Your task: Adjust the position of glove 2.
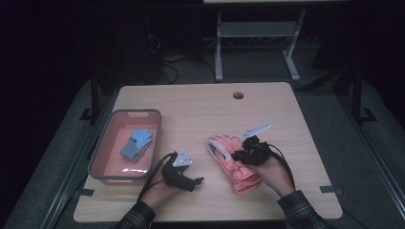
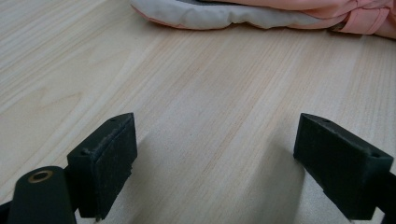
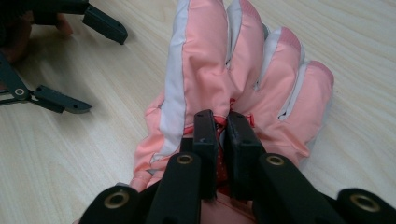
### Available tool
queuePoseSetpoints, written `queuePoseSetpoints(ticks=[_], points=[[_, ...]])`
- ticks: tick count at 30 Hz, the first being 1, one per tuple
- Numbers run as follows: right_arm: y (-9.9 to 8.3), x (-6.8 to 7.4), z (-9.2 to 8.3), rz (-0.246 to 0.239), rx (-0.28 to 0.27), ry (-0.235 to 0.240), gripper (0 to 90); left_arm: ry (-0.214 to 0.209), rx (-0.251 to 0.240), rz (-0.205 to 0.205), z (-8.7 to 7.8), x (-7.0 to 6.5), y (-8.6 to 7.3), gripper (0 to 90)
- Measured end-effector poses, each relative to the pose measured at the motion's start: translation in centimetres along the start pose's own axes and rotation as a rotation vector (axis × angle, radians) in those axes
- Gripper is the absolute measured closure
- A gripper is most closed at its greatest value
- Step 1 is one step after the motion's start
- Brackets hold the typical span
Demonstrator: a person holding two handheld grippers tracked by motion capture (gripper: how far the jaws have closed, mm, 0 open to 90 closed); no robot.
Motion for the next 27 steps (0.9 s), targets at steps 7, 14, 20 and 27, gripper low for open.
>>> queuePoseSetpoints(ticks=[7, 14, 20, 27], points=[[0.4, -0.2, -1.3, 0.007, -0.052, 0.029, 61.8, -0.002, 0.008, 0.001, 0.0, 0.0, 0.0, 12.8], [0.7, -0.4, -3.0, 0.006, -0.107, 0.038, 45.8, -0.008, 0.053, -0.024, -0.2, 0.0, 0.2, 14.4], [0.3, -1.7, -5.1, 0.020, -0.176, 0.017, 65.1, -0.047, 0.016, -0.036, -1.3, -0.3, 1.6, 44.0], [-3.0, -4.9, -4.7, 0.046, -0.138, -0.053, 90.0, -0.096, 0.041, -0.009, -0.8, -1.4, 4.0, 89.5]])
Point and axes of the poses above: each handheld gripper's, and its own axes: z roughly forward along the jaws, y roughly out of its top, x roughly to its left, the point moved 8 cm from there along z, roughly forward along the jaws, and after that the axes turned 13 degrees about x, right-handed, at the moved point
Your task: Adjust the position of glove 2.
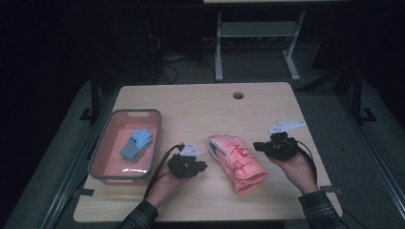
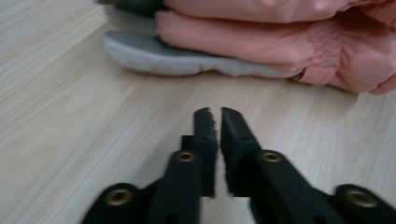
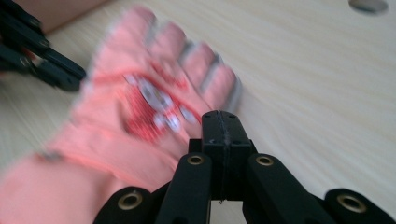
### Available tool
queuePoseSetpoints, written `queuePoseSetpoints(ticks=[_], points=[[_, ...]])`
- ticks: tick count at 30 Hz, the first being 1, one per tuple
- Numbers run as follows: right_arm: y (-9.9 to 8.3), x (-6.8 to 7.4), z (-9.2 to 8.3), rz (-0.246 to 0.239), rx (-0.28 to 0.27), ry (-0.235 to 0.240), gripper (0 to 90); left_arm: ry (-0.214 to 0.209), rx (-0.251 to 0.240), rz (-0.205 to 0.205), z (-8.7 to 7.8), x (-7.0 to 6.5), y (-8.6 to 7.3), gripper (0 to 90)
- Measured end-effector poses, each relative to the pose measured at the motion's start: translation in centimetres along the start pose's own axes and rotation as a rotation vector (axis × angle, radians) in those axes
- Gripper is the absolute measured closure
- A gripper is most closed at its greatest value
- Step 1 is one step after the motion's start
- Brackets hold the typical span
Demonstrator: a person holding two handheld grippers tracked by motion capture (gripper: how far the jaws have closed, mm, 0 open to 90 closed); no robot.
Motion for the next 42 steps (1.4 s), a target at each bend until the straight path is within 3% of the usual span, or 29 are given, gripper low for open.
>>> queuePoseSetpoints(ticks=[1, 7, 16, 20, 21, 25, 32, 42], points=[[-1.2, -0.6, 0.5, 0.001, 0.022, 0.007, 90.0, -0.002, 0.003, 0.004, 0.3, -0.1, 0.3, 89.5], [-3.7, -1.2, 2.3, -0.006, 0.086, 0.039, 90.0, -0.016, 0.023, 0.007, 2.4, -0.8, 2.2, 89.5], [-4.1, 0.3, 4.1, -0.056, 0.129, 0.103, 90.0, -0.018, 0.042, 0.021, 3.8, -0.9, 2.9, 89.5], [-3.9, 1.0, 4.4, -0.079, 0.131, 0.123, 90.0, -0.026, 0.031, -0.003, 3.7, -0.5, 3.0, 89.5], [-3.8, 1.5, 4.6, -0.090, 0.129, 0.134, 90.0, -0.035, 0.024, -0.020, 3.7, -0.2, 2.9, 89.5], [-3.7, 2.6, 4.8, -0.109, 0.123, 0.154, 90.0, -0.040, 0.029, -0.019, 3.3, 0.3, 2.7, 89.5], [-3.2, 5.7, 5.7, -0.160, 0.127, 0.201, 90.0, -0.037, 0.034, -0.031, 2.6, 1.5, 2.2, 89.6], [-2.4, 9.4, 6.7, -0.249, 0.125, 0.231, 90.0, -0.043, 0.021, -0.062, 2.0, 2.3, 1.8, 89.7]])
Point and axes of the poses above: each handheld gripper's, and its own axes: z roughly forward along the jaws, y roughly out of its top, x roughly to its left, the point moved 8 cm from there along z, roughly forward along the jaws, and after that the axes turned 13 degrees about x, right-handed, at the moved point
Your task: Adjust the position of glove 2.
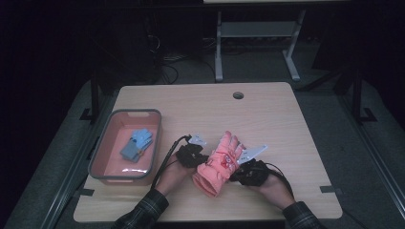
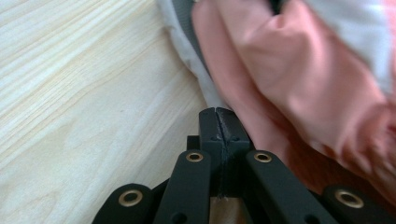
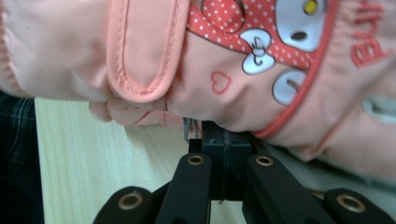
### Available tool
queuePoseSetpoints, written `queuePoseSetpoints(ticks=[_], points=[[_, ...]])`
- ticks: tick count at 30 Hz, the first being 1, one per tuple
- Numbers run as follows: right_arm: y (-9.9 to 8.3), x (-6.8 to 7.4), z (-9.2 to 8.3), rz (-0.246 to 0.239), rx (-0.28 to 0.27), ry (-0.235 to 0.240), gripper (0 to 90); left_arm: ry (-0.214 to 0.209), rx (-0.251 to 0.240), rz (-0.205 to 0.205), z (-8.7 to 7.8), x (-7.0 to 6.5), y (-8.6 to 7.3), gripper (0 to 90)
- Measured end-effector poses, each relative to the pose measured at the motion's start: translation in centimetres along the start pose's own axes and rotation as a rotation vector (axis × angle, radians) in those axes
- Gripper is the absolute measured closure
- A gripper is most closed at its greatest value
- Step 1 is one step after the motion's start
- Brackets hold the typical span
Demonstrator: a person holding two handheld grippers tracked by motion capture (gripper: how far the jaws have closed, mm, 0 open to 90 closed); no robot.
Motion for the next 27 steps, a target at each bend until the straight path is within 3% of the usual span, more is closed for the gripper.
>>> queuePoseSetpoints(ticks=[5, 10, 11, 13, 14, 19, 27], points=[[0.1, 0.2, -0.3, -0.004, -0.001, 0.001, 90.0, 0.016, -0.008, -0.015, -0.6, 0.4, 0.1, 89.6], [0.3, -0.1, -2.8, 0.008, -0.052, -0.027, 90.0, 0.035, -0.034, -0.030, -2.6, 0.6, 0.6, 87.4], [0.7, -0.4, -4.0, 0.011, -0.087, -0.048, 90.0, 0.050, -0.041, -0.022, -3.4, 0.7, 0.8, 86.9], [0.9, -0.6, -4.7, 0.018, -0.103, -0.055, 90.0, 0.051, -0.045, -0.027, -3.8, 0.7, 0.8, 86.3], [1.4, -0.9, -5.8, 0.023, -0.137, -0.070, 90.0, 0.043, -0.057, -0.033, -4.4, 0.7, 1.0, 86.3], [2.4, -1.7, -7.4, 0.033, -0.180, -0.104, 90.0, 0.046, -0.075, -0.040, -5.6, 0.8, 1.2, 85.8], [4.6, -2.4, -7.0, 0.037, -0.212, -0.101, 90.0, 0.034, -0.111, -0.055, -7.5, 0.9, 1.3, 80.3]])
Point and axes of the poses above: each handheld gripper's, and its own axes: z roughly forward along the jaws, y roughly out of its top, x roughly to its left, the point moved 8 cm from there along z, roughly forward along the jaws, and after that the axes turned 13 degrees about x, right-handed, at the moved point
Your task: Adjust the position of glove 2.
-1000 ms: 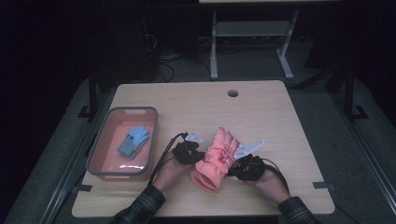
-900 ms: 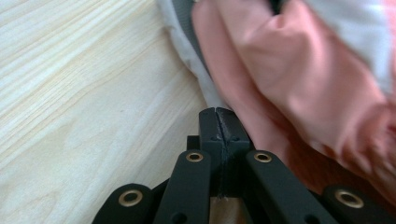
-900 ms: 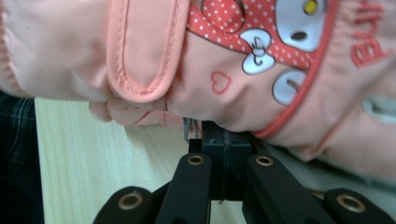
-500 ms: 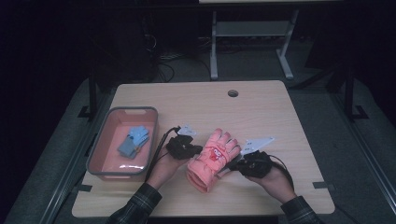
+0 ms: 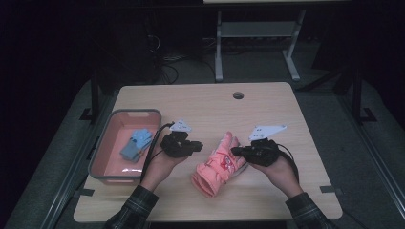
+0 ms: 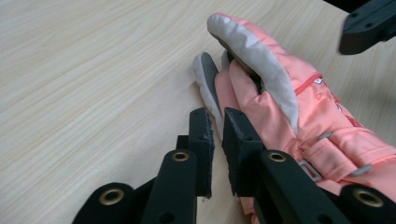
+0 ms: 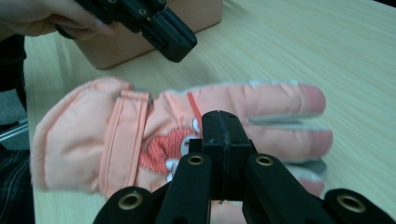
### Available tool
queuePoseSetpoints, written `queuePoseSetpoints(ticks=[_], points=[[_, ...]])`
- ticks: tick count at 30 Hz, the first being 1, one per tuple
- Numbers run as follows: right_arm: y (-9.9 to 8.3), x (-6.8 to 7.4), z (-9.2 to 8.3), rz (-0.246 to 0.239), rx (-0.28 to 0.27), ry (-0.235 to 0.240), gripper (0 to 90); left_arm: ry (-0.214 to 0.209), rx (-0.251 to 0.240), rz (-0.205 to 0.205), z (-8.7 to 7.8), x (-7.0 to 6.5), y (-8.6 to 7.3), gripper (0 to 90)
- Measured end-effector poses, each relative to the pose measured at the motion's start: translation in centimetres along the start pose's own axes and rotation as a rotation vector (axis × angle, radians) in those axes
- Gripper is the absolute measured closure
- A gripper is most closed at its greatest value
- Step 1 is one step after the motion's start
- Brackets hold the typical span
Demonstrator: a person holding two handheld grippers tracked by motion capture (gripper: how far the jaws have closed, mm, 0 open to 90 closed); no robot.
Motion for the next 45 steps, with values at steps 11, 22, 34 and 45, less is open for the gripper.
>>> queuePoseSetpoints(ticks=[11, 22, 34, 45], points=[[-0.4, -0.7, 3.4, 0.011, 0.075, -0.011, 90.0, -0.012, 0.013, 0.003, -0.3, -0.3, -0.2, 65.1], [-1.5, -1.0, 5.6, 0.020, 0.139, -0.009, 90.0, -0.037, 0.032, 0.026, 0.2, -0.9, -0.2, 46.4], [-2.0, -0.7, 6.8, -0.014, 0.184, -0.045, 90.0, -0.075, 0.082, 0.043, 2.4, -1.9, 0.8, 21.0], [-2.2, -0.7, 6.9, -0.021, 0.187, -0.047, 90.0, -0.187, 0.172, 0.002, 6.6, -2.5, 0.7, 13.6]])
Point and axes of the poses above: each handheld gripper's, and its own axes: z roughly forward along the jaws, y roughly out of its top, x roughly to its left, the point moved 8 cm from there along z, roughly forward along the jaws, and after that the axes turned 13 degrees about x, right-handed, at the moved point
